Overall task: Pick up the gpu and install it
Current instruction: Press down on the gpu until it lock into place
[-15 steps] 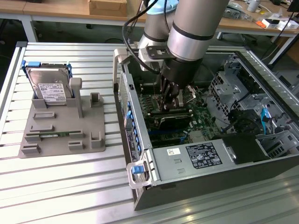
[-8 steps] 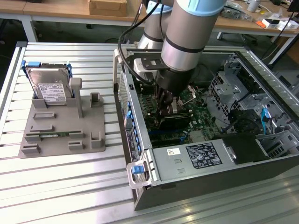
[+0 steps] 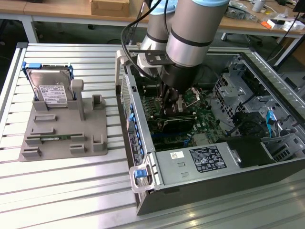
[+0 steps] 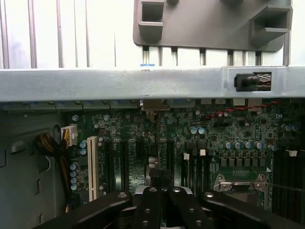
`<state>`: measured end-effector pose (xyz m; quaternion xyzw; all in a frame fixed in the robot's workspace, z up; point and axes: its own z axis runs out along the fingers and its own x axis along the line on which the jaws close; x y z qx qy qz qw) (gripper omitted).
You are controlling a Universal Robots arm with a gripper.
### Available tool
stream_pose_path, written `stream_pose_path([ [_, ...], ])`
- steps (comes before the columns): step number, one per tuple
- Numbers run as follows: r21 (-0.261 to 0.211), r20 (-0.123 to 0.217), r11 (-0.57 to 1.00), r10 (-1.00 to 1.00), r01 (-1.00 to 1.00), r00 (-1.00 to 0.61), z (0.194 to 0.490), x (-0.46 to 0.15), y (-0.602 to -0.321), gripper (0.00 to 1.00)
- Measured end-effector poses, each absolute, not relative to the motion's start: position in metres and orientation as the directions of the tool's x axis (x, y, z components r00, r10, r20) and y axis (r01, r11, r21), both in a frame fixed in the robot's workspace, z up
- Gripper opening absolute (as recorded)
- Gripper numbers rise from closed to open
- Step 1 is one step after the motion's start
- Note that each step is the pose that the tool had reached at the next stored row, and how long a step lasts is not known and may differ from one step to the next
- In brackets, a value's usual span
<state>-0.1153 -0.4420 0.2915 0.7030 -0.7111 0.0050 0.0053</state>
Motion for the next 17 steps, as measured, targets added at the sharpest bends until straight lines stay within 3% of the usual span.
stream_pose_path([
  [17, 0.001, 0.015, 0.023, -1.0, -1.0, -0.023, 0.281, -0.117, -0.442, 0.11],
])
